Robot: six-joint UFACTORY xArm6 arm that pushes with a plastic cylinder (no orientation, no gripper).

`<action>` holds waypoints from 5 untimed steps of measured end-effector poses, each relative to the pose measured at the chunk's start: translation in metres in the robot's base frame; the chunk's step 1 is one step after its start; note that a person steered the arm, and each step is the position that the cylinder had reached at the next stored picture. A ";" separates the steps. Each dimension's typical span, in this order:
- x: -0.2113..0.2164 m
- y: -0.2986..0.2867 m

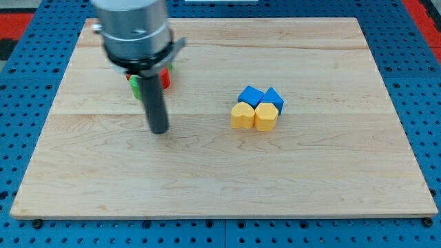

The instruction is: Slide the green circle along with red circle and green star up a bit

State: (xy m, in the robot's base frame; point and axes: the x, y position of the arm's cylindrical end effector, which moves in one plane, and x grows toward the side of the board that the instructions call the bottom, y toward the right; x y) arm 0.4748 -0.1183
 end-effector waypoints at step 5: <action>-0.083 -0.023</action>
State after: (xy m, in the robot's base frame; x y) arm 0.3916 -0.1410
